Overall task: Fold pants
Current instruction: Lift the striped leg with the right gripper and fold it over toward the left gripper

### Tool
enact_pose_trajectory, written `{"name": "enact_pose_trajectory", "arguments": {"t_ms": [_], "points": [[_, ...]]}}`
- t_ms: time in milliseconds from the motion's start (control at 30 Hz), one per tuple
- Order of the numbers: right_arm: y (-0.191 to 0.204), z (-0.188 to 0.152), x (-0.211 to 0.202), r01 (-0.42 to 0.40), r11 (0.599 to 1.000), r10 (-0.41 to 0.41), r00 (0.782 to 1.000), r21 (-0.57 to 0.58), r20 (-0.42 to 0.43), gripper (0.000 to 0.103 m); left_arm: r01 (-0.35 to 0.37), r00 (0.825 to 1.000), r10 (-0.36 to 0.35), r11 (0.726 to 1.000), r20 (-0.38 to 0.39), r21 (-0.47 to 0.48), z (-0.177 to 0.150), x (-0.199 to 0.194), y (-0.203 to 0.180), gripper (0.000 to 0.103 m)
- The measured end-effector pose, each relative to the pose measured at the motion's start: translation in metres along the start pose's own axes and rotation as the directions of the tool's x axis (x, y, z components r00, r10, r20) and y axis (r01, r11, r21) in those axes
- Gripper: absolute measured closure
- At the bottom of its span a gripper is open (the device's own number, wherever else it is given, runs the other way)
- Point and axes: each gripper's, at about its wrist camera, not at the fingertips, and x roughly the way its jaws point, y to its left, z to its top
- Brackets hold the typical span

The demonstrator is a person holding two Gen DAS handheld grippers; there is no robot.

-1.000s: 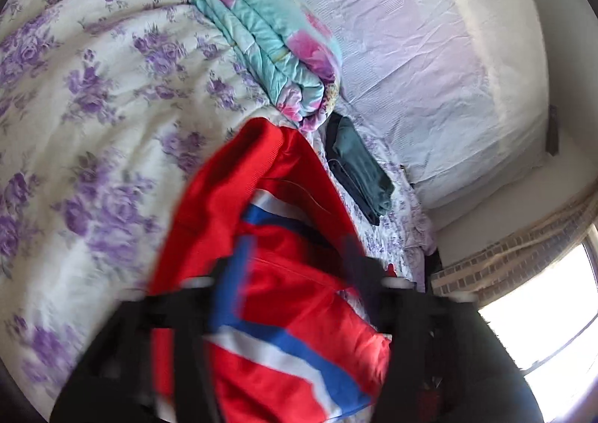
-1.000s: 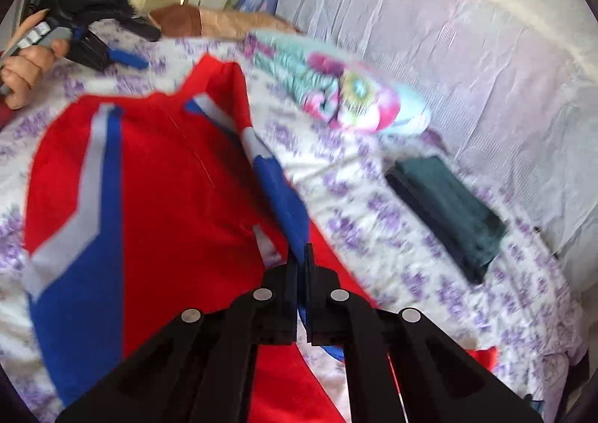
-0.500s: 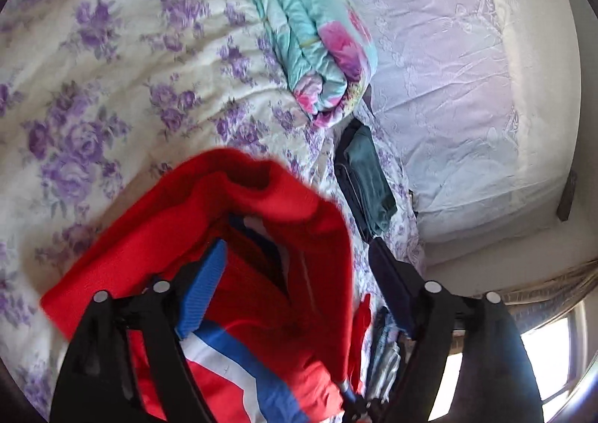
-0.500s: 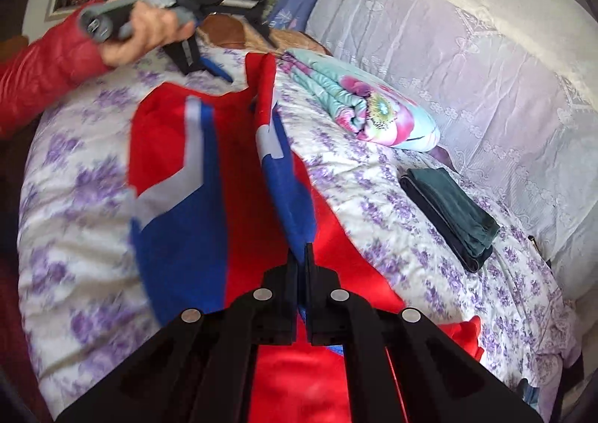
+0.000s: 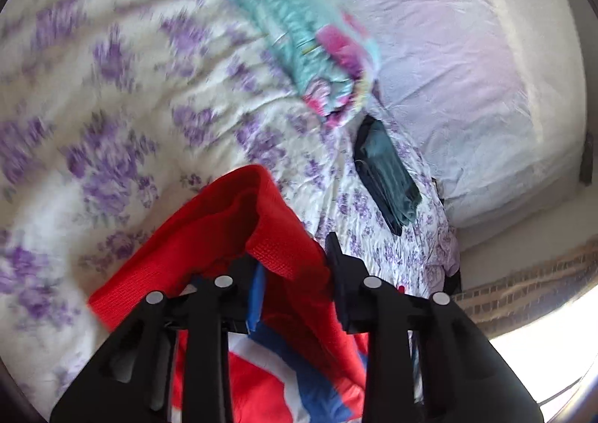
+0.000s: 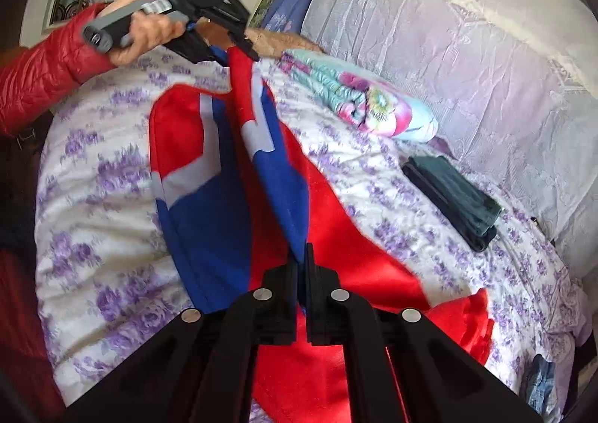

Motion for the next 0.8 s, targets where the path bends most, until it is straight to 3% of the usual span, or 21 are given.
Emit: {"name": "enact_pose_trajectory", "arguments": {"t_ms": [100,167,367,567,667,767,800], "points": [[0.005,0.003,-0.015,-0.022,1.0,0.022,0.999,-0.002,0.024,0.1,0.0,1.0,-0.002,0.996,0.022,0.091,-0.008,-0.024,-0.01,0.074],[0.017,-0.002,-0.018,-0.058,0.998,0.059,0.998,-0.014,0.013,0.1,-0.004,1.0,0.005,0.995,-0.004,0.102,-0.017,-0.031,0.0,0.074],[0.049,-0.03,-0.003,-0.14,0.99,0.138,0.987,-0.02,-0.085,0.099,-0.008,0.997,0.009,1.0,-0.082,0.02,-0.052,-0.025,0.065,0.075],[0.05,-0.031,0.007,-0.166,0.986,0.166,0.977,0.011,-0.136,0.099,0.083,0.992,-0.087,0.996,-0.094,-0.045,-0.062,-0.025,0.094,0.075],[0.056,-0.034,0.008,-0.157,0.988,0.155,0.977,-0.001,-0.145,0.097,0.068,0.997,-0.068,0.998,-0.042,-0.005,-0.062,-0.046,0.083,0.074],[0.055,-0.036,0.008,-0.165,0.986,0.165,0.976,0.017,-0.144,0.097,-0.046,0.993,0.04,0.998,0.111,0.053,-0.059,-0.083,0.068,0.059],[0.054,-0.036,0.008,-0.169,0.985,0.17,0.975,0.025,-0.143,0.097,-0.065,0.988,0.055,0.996,0.143,0.067,-0.059,-0.092,0.064,0.059]]}}
